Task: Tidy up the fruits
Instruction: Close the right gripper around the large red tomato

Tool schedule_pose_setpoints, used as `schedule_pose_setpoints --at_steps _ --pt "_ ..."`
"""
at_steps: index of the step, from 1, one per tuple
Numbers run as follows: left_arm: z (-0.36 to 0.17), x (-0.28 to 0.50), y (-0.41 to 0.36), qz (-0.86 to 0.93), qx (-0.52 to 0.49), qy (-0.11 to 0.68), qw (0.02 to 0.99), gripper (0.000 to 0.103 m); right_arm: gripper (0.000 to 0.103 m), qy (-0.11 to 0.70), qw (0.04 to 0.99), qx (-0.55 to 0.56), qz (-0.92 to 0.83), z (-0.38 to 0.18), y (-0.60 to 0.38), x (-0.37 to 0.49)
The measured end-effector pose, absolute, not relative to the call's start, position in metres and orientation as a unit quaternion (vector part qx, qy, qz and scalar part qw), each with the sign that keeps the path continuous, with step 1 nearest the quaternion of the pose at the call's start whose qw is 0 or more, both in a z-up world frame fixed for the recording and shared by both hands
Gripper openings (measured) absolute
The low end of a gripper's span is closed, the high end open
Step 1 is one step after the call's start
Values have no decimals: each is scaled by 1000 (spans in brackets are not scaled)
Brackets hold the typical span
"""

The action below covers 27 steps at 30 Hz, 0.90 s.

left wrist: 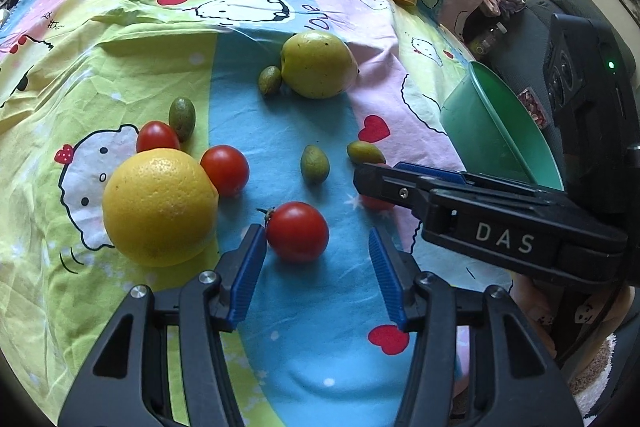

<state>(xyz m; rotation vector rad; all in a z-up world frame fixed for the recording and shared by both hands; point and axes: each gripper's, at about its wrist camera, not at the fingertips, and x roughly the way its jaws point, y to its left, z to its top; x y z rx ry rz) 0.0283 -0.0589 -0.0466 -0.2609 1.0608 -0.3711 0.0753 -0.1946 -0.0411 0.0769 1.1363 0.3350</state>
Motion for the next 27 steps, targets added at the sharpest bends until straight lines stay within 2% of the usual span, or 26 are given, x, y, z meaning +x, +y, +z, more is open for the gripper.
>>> schedule_pose_setpoints --at_steps 14,19,22,27 --pt "-55 33 -56 -177 -139 504 834 51 41 544 824 18 160 -50 -184 78" --pt "-55 34 -55 -174 -141 503 834 36 41 539 826 15 162 -50 -182 77" --pt "-56 34 -54 -179 -146 505 832 31 36 539 827 11 161 -50 -182 77" --pt "-55 33 -57 -177 -140 503 834 31 35 536 828 4 161 -50 -180 77"
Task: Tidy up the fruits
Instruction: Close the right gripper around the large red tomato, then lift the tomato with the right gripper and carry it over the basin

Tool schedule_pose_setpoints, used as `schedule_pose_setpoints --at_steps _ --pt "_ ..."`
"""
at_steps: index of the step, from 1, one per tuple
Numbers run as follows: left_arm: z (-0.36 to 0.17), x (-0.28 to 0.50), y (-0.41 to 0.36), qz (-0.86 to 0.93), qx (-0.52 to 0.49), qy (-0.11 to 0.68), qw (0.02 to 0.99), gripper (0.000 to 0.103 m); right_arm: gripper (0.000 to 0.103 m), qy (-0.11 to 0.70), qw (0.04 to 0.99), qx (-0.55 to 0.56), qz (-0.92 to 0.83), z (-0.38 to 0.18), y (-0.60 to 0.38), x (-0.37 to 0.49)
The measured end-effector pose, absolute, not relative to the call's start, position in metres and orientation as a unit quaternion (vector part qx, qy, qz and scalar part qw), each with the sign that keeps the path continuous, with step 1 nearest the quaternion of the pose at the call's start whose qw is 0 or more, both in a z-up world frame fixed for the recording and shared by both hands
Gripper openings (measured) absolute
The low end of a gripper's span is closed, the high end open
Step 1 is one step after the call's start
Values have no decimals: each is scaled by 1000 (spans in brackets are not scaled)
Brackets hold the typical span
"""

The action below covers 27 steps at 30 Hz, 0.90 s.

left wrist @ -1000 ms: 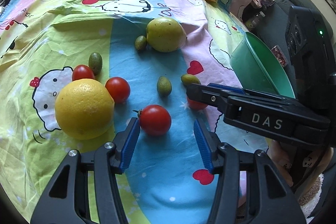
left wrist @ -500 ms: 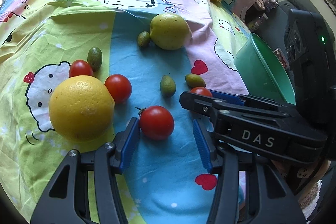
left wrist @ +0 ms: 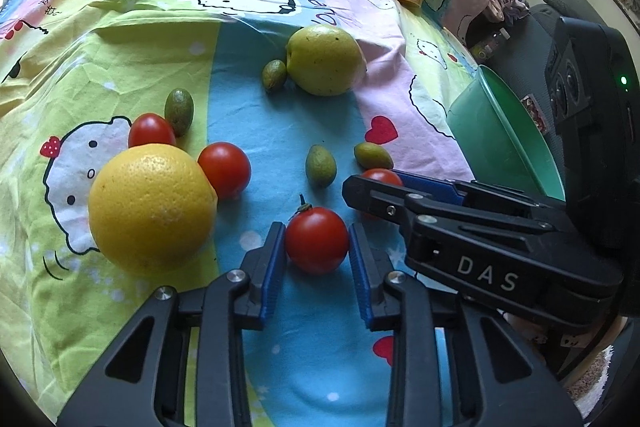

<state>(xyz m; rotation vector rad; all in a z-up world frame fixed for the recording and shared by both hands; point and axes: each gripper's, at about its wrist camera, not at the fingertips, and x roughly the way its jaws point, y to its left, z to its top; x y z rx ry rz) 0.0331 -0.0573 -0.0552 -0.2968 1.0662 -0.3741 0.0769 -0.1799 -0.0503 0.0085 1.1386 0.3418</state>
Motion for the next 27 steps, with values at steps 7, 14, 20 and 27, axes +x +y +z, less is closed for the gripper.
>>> schedule_pose_setpoints --at_steps 7,14,20,27 --pt "-49 30 -58 -183 -140 494 839 31 35 531 831 12 163 -46 -184 76" --pt "-35 23 -58 -179 -129 475 852 31 35 511 841 35 175 -31 -192 71" --pt "-23 18 -57 -185 -131 460 858 31 35 498 848 46 177 -20 -196 67" --pt "-15 15 -56 -184 -129 450 864 31 35 484 854 53 182 -11 -198 63"
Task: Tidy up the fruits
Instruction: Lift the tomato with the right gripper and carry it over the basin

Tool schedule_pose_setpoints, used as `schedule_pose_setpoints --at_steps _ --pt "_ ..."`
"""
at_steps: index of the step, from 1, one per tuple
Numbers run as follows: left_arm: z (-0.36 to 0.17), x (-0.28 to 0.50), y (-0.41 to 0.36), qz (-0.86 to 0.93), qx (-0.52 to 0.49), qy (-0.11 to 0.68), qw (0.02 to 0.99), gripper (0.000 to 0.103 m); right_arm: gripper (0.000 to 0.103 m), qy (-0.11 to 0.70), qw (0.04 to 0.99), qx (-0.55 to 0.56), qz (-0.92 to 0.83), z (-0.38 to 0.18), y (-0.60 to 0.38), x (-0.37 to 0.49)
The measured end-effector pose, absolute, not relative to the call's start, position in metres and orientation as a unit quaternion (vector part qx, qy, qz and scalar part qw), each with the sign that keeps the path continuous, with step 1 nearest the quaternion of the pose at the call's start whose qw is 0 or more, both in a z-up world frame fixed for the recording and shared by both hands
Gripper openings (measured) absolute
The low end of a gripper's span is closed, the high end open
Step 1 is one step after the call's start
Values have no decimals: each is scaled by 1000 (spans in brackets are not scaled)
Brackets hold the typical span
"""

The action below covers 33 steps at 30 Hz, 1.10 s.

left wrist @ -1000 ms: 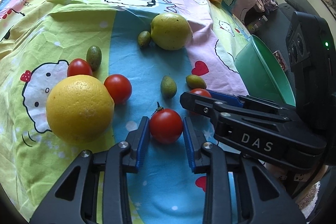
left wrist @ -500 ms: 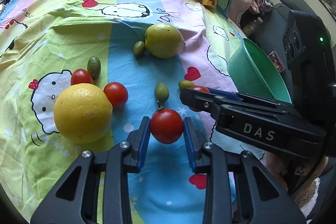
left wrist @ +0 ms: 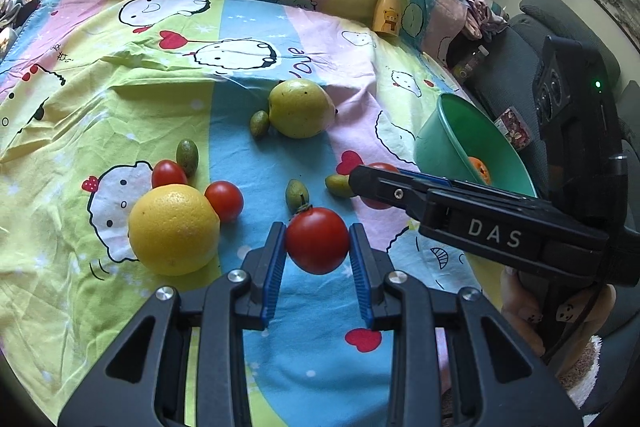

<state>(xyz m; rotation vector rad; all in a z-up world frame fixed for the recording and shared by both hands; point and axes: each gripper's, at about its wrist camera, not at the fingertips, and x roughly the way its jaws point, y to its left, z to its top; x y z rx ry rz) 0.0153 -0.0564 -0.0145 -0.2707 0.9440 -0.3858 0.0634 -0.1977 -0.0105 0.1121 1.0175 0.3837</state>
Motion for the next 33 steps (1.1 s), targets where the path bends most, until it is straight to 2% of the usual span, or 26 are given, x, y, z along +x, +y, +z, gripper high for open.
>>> schedule_pose_setpoints --at_steps 33 --pt "40 11 -90 -192 -95 393 894 31 35 393 895 103 185 48 -241 43"
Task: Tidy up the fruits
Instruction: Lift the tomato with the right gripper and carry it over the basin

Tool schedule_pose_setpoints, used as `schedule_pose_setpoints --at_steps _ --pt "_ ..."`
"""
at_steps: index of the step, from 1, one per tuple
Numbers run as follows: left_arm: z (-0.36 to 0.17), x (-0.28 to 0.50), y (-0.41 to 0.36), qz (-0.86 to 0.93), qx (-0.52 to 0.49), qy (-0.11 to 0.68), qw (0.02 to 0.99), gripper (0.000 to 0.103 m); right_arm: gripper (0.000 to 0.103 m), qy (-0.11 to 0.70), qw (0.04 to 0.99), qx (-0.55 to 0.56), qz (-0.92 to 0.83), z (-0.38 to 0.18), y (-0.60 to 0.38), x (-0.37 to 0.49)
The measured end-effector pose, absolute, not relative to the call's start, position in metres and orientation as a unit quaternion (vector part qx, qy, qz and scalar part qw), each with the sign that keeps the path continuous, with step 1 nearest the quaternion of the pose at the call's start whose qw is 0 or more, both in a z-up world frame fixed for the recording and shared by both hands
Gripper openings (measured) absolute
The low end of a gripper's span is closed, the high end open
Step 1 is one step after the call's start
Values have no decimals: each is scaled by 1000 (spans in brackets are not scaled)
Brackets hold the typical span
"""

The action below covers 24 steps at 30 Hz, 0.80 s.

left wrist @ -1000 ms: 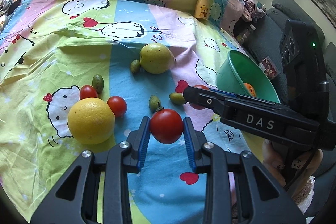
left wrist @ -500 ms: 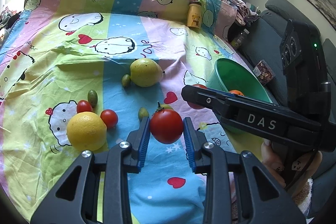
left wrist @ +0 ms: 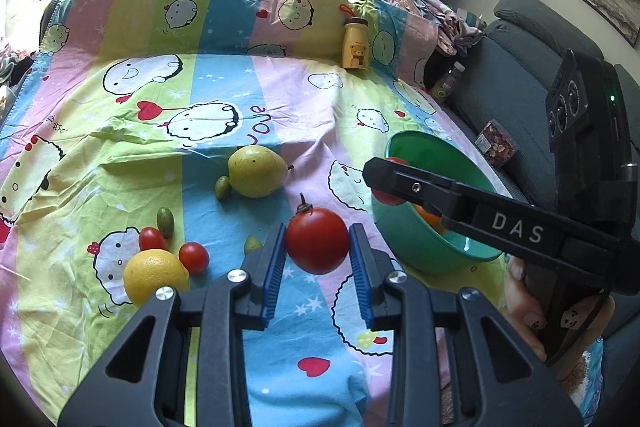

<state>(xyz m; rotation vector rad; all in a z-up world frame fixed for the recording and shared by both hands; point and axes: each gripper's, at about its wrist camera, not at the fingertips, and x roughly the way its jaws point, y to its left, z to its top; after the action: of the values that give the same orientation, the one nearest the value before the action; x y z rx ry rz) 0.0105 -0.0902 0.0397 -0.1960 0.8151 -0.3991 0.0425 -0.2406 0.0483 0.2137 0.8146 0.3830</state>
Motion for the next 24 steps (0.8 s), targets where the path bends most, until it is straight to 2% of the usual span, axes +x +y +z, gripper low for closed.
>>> schedule_pose_setpoints --at_steps 24 --pt "60 25 -147 -226 -77 381 893 31 35 348 911 184 122 64 -325 34"
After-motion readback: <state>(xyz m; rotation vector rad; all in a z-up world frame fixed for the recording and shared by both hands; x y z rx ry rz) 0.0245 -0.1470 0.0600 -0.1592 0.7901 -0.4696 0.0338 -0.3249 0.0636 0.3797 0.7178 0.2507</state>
